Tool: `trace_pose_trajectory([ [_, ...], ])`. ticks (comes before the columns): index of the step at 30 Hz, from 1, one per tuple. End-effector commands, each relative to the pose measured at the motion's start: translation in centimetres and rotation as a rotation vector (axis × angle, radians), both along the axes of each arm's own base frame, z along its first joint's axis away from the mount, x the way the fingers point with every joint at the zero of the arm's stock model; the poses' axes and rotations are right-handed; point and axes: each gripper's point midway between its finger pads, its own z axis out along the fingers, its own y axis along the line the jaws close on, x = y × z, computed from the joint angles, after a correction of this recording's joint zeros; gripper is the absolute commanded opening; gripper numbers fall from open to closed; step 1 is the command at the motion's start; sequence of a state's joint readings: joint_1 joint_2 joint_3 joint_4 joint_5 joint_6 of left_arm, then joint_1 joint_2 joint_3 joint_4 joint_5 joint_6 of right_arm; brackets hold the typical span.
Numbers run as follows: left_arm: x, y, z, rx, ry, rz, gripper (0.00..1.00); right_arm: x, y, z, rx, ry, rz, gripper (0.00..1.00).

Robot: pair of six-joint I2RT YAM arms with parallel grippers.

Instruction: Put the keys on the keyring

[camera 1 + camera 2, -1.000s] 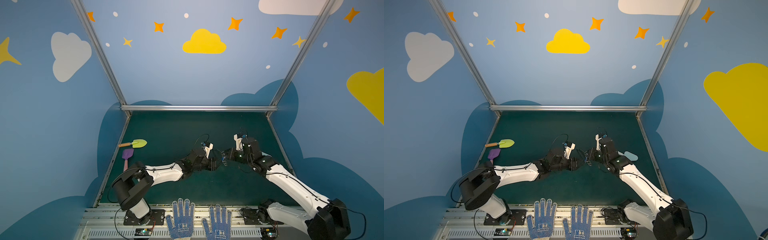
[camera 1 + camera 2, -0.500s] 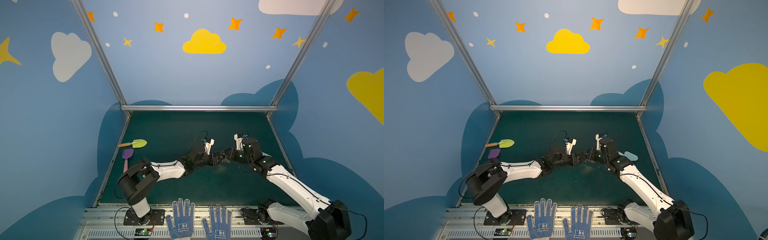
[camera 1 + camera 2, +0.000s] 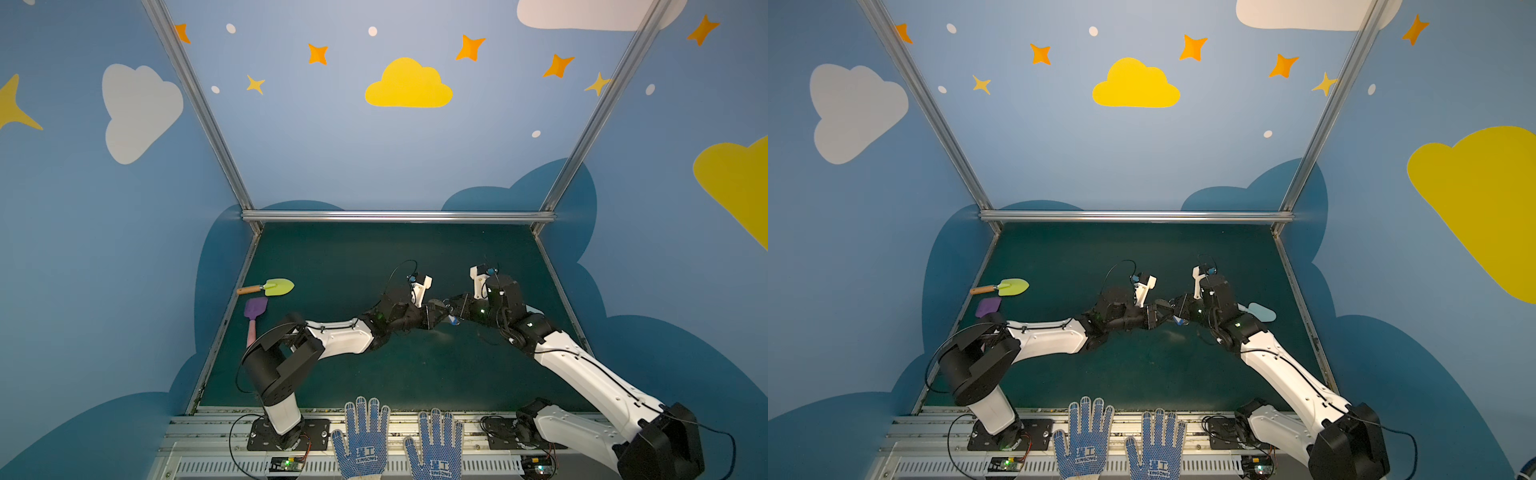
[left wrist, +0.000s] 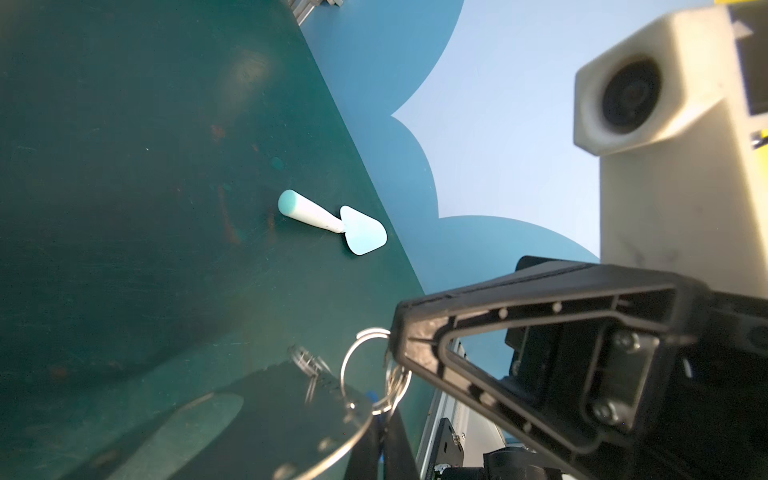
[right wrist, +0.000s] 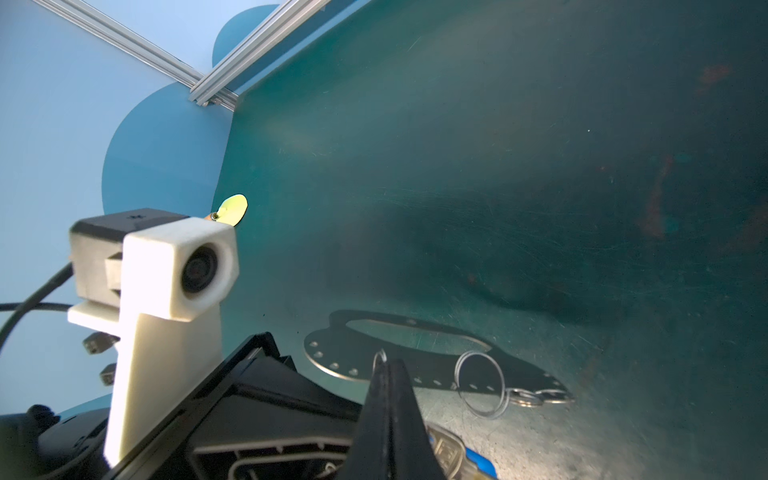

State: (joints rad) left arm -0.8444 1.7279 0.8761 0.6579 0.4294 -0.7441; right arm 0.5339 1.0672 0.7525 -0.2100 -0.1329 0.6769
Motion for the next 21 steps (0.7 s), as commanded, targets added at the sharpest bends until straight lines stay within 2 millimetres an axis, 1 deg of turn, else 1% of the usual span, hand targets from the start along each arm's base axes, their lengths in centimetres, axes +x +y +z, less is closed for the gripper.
trace_pose_trajectory([
  [1,1.0,1.0,-0.6,-0.003,0.013,0.048,0.04,-0.3,-0.4,0.6,0.015,-0.029,-0.014,0.0],
  [8,0.8,2.5,-2.9,0.071,0.059,0.088,0.04,-0.3,-1.2,1.0,0.015,-0.047,-0.043,0.0],
  [13,0.7,3.2,-3.3,0.087,0.07,0.107,0.04,-0.2,-1.2,0.8,0.023,-0.041,-0.046,0.0],
  [16,0.7,3.6,-3.4,0.096,0.066,0.111,0.04,-0.2,-0.9,0.7,0.031,-0.037,-0.032,0.0],
  [18,0.5,3.6,-3.4,0.094,0.063,0.094,0.04,-0.3,-0.6,0.2,0.024,-0.016,-0.016,0.0],
  [21,0.0,3.3,-2.8,0.054,0.046,0.055,0.04,-0.3,-0.1,-0.9,0.034,0.0,0.008,0.0],
])
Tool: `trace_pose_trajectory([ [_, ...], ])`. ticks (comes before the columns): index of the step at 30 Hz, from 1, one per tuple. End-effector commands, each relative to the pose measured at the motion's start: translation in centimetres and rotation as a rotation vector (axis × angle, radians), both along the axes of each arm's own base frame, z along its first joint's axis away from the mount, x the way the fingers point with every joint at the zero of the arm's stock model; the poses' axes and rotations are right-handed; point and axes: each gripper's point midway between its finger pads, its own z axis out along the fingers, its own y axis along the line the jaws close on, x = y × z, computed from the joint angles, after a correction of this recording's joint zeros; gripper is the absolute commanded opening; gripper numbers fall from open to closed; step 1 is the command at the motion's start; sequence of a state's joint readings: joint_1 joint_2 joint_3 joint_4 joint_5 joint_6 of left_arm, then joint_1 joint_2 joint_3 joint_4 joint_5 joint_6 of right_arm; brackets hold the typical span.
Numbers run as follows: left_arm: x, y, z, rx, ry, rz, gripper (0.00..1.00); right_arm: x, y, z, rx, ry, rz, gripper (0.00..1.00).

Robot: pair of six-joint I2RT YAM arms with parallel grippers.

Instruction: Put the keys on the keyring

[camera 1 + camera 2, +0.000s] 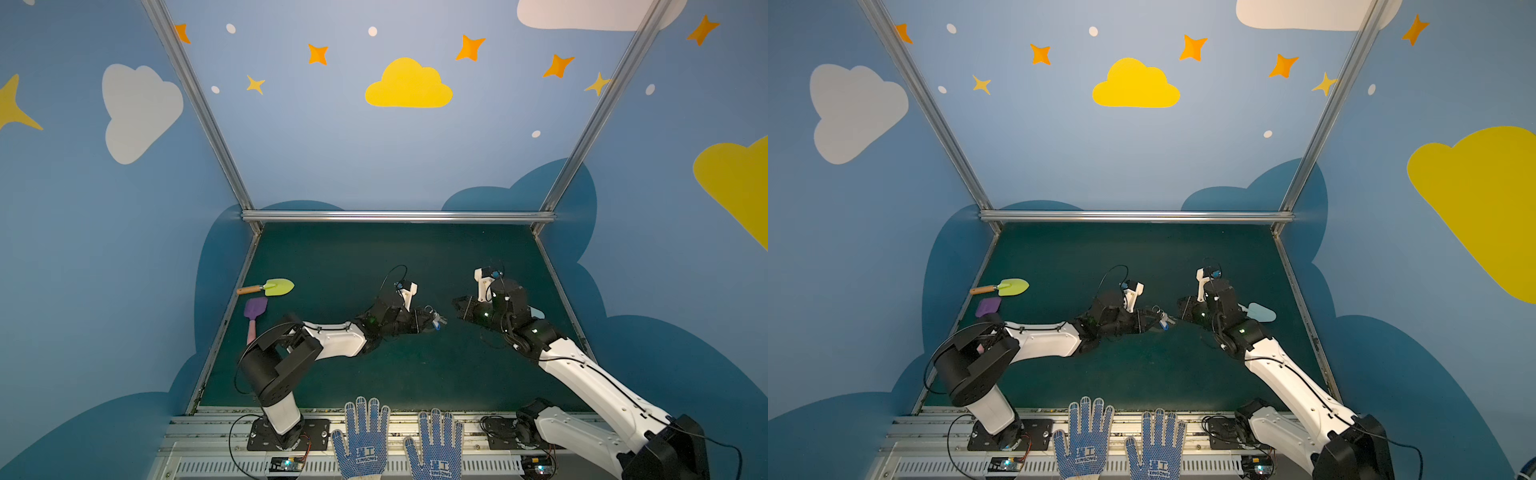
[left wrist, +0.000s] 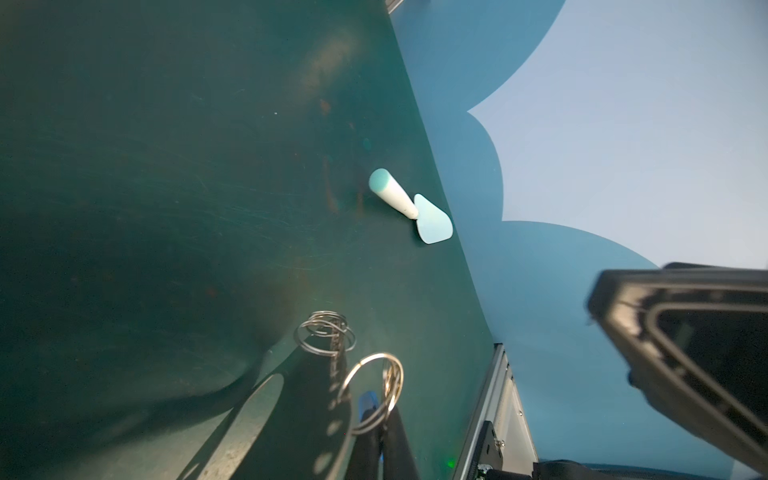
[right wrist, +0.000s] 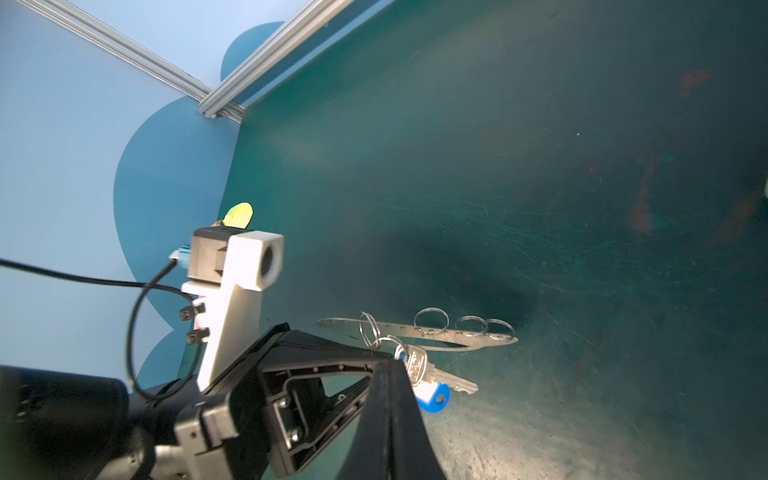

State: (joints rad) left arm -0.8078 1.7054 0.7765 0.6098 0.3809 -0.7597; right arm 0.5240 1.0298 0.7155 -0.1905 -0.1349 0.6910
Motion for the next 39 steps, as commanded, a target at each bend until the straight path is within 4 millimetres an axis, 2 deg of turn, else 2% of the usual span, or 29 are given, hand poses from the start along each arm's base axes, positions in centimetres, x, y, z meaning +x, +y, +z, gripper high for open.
trace_pose_trajectory([
  [1,-0.4,-0.1,1.6,-0.05,-0.044,-0.038,0.04,0.0,0.9,-1.0,0.026,0.007,0.052,0.0],
  [3,-0.4,0.0,1.5,-0.043,-0.044,-0.043,0.04,-0.2,1.8,-1.5,0.04,0.024,0.101,0.0],
  [8,-0.7,0.0,1.6,-0.04,-0.048,-0.062,0.04,-0.2,3.7,-1.9,0.064,0.044,0.204,0.23],
  [12,-0.9,0.1,1.7,-0.038,-0.053,-0.066,0.04,-0.2,4.7,-2.0,0.091,0.054,0.267,0.33],
  [25,-0.9,-0.1,1.6,-0.045,-0.05,-0.077,0.04,0.2,6.0,-2.0,0.129,0.083,0.363,0.33],
  [30,-0.9,-0.1,1.6,-0.047,-0.052,-0.077,0.04,0.3,6.4,-2.6,0.137,0.116,0.394,0.31],
  [39,-0.9,-0.1,1.8,-0.048,-0.058,-0.077,0.04,0.2,6.2,-2.8,0.13,0.13,0.395,0.27],
])
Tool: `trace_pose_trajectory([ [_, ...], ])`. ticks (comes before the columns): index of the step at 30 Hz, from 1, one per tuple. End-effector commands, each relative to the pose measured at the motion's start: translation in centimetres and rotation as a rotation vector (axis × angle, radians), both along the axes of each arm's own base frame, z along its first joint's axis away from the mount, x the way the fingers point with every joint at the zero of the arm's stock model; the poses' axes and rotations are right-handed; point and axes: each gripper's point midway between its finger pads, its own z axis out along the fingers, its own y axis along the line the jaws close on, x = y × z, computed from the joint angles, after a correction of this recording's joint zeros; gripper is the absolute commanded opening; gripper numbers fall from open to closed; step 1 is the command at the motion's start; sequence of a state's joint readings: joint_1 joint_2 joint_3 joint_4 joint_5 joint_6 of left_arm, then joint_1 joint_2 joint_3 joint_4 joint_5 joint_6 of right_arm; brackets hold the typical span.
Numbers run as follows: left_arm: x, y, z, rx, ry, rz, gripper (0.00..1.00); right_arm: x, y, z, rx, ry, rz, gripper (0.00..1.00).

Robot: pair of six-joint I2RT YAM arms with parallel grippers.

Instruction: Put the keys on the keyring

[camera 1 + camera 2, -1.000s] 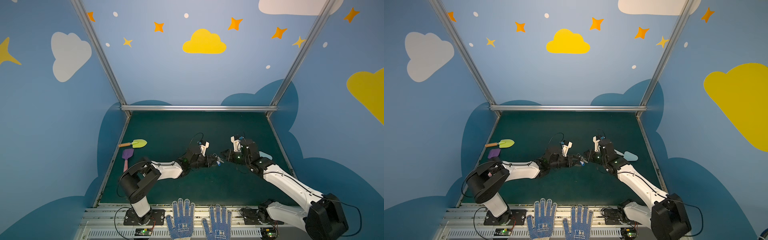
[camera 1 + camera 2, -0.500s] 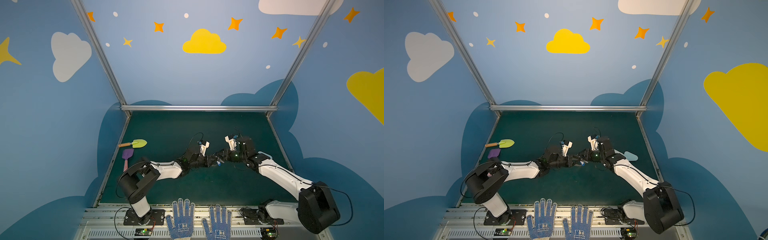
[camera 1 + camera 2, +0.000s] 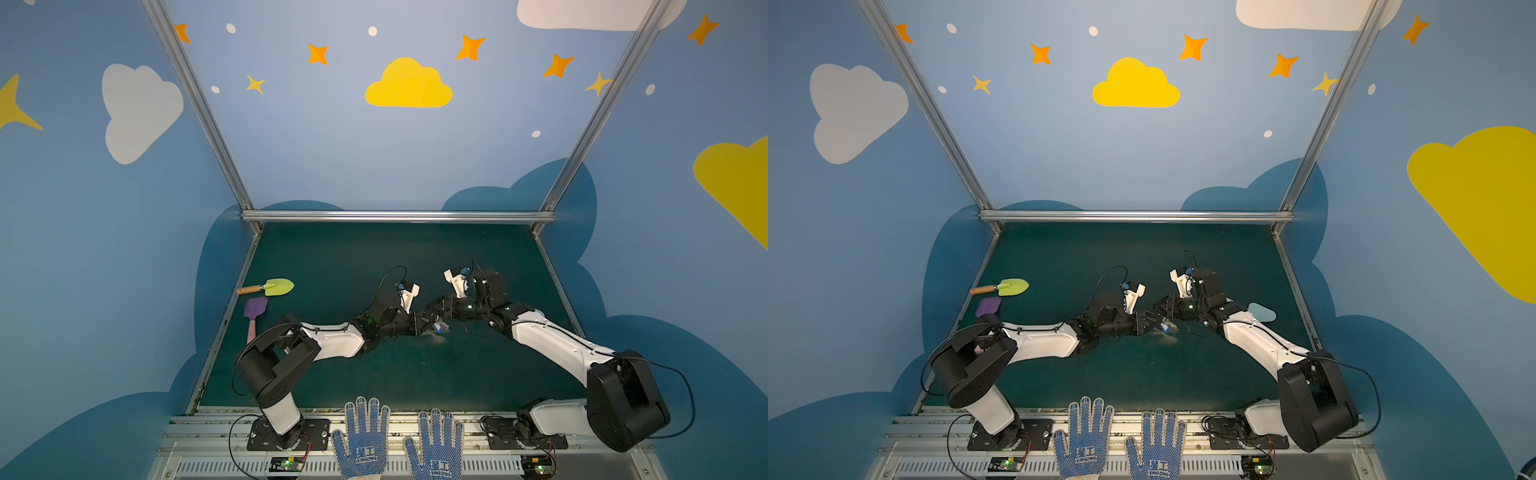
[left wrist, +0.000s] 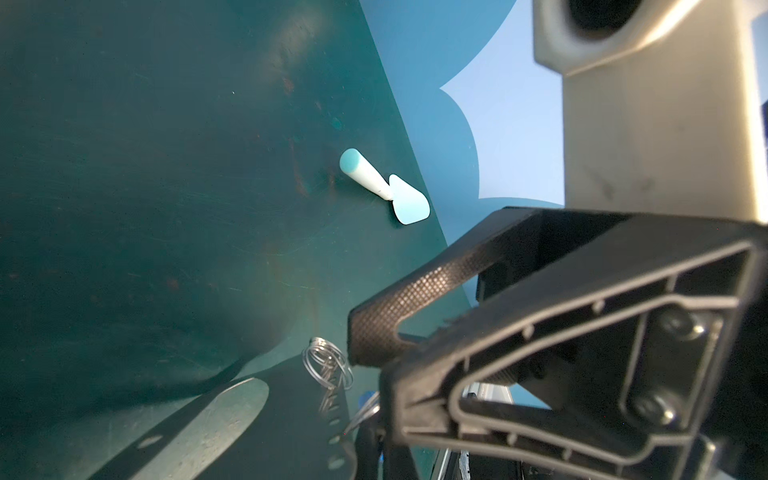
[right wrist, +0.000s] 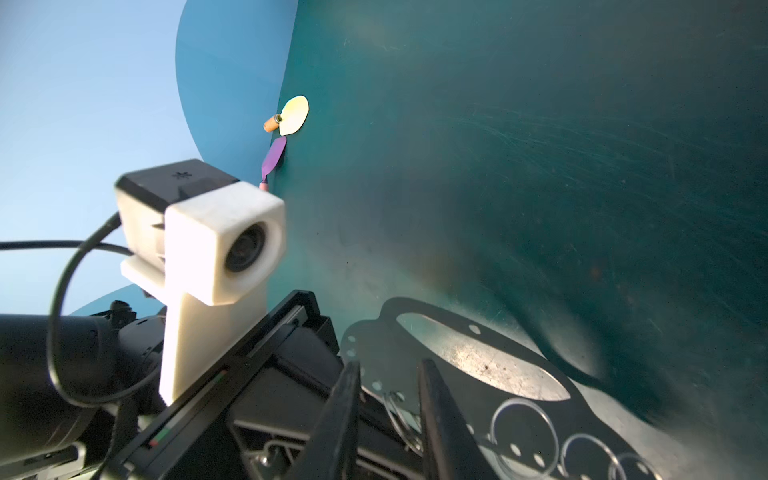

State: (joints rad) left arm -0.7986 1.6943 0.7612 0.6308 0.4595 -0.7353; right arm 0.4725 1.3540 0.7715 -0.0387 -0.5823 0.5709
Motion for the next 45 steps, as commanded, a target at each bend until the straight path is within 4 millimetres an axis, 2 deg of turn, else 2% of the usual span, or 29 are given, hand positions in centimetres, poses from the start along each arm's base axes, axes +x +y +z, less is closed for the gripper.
trace_pose_trajectory([
  [1,0.2,0.1,1.2,-0.024,-0.044,-0.002,0.04,0.1,0.2,0.9,0.006,-0.013,0.024,0.27],
  [7,0.2,0.0,1.4,-0.031,-0.046,-0.007,0.04,-0.2,-0.4,-0.2,-0.041,-0.011,0.028,0.3],
  [15,0.3,0.0,1.6,-0.033,-0.047,-0.008,0.04,-0.2,-0.6,-0.5,-0.067,-0.019,0.037,0.27],
  [23,0.3,0.0,1.6,-0.032,-0.045,-0.014,0.04,-0.5,-0.1,-0.2,-0.042,-0.026,0.08,0.32],
  [29,0.3,-0.1,1.7,-0.033,-0.045,-0.015,0.04,-0.8,0.2,0.2,-0.025,-0.036,0.105,0.32],
  [32,0.4,-0.1,1.9,-0.035,-0.047,-0.018,0.04,-1.0,0.3,0.3,-0.017,-0.044,0.118,0.3],
  [34,0.3,-0.2,1.9,-0.037,-0.048,-0.02,0.04,-1.0,0.2,0.4,-0.02,-0.047,0.118,0.22],
  [39,0.4,-0.2,2.1,-0.038,-0.049,-0.02,0.04,-1.0,0.1,-0.2,-0.043,-0.039,0.124,0.23],
  [43,0.3,-0.2,2.2,-0.041,-0.051,-0.023,0.04,-1.0,-0.2,-0.7,-0.073,-0.034,0.119,0.09],
  [45,0.3,-0.2,2.2,-0.041,-0.052,-0.023,0.04,-0.9,-0.6,-0.9,-0.096,-0.042,0.108,0.06],
])
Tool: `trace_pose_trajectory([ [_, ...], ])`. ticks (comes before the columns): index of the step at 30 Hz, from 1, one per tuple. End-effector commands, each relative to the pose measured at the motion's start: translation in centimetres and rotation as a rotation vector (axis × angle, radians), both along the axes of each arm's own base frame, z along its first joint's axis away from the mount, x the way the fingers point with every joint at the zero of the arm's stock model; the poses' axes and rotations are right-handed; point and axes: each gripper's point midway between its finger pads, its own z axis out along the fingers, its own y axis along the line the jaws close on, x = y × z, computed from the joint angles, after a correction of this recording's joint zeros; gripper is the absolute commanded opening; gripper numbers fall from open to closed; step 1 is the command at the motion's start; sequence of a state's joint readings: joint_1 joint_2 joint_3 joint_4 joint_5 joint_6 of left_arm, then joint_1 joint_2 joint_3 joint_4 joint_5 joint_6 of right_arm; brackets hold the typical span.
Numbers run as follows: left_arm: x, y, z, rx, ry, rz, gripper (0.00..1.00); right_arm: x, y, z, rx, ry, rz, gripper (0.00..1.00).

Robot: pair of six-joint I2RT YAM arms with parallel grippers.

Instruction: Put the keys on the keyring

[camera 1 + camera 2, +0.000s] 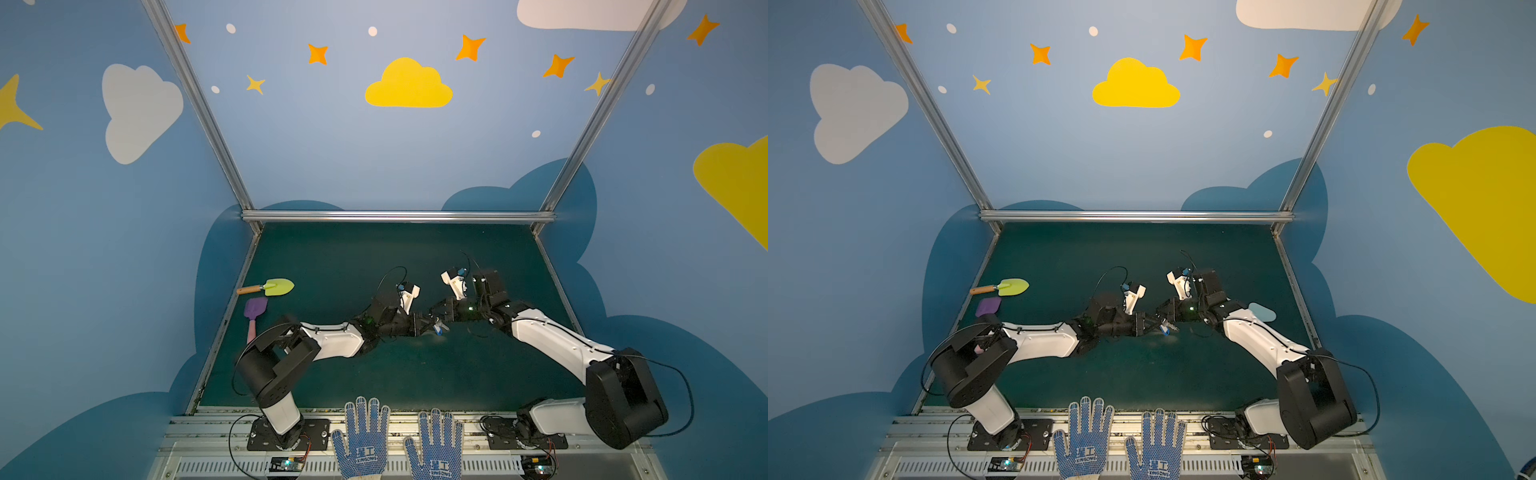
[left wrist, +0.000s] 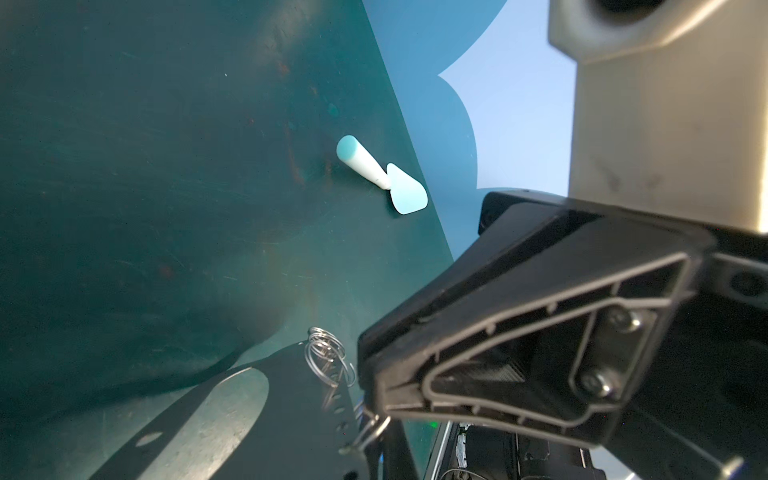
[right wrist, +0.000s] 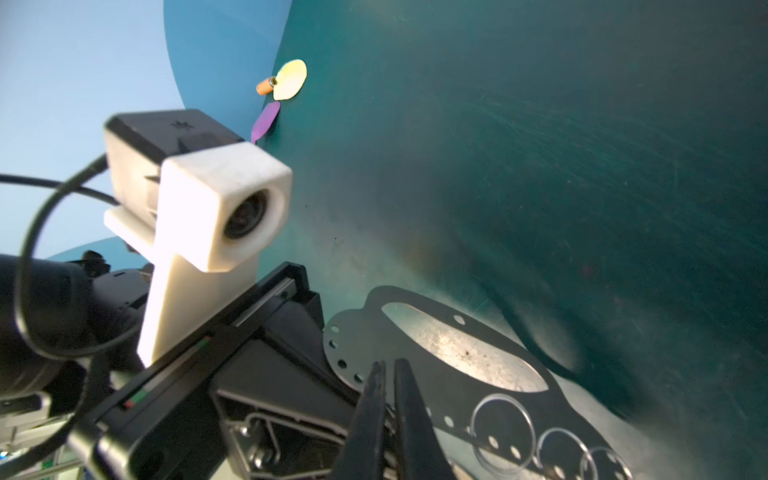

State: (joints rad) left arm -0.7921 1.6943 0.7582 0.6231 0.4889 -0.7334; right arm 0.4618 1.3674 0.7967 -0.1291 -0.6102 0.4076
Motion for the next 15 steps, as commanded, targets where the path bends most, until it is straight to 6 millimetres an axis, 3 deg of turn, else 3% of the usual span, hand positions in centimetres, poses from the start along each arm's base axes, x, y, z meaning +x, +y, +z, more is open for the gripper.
trace_pose_trajectory([
  [1,0.6,-0.2,2.5,-0.044,-0.066,-0.002,0.04,-0.1,-0.4,-0.2,-0.042,0.003,0.002,0.03],
  [5,0.5,-0.3,2.5,-0.045,-0.065,-0.008,0.04,0.0,-0.7,0.0,-0.052,-0.012,-0.015,0.01],
  [7,0.5,-0.3,2.5,-0.047,-0.063,-0.01,0.04,0.0,-0.8,0.3,-0.048,-0.016,-0.015,0.07],
  [10,0.3,-0.3,2.5,-0.05,-0.061,-0.022,0.04,-0.1,-0.9,1.1,-0.034,-0.035,-0.009,0.25],
  [15,0.1,-0.3,1.8,-0.035,-0.05,-0.04,0.04,-0.3,-1.5,1.4,-0.053,-0.055,-0.009,0.27],
])
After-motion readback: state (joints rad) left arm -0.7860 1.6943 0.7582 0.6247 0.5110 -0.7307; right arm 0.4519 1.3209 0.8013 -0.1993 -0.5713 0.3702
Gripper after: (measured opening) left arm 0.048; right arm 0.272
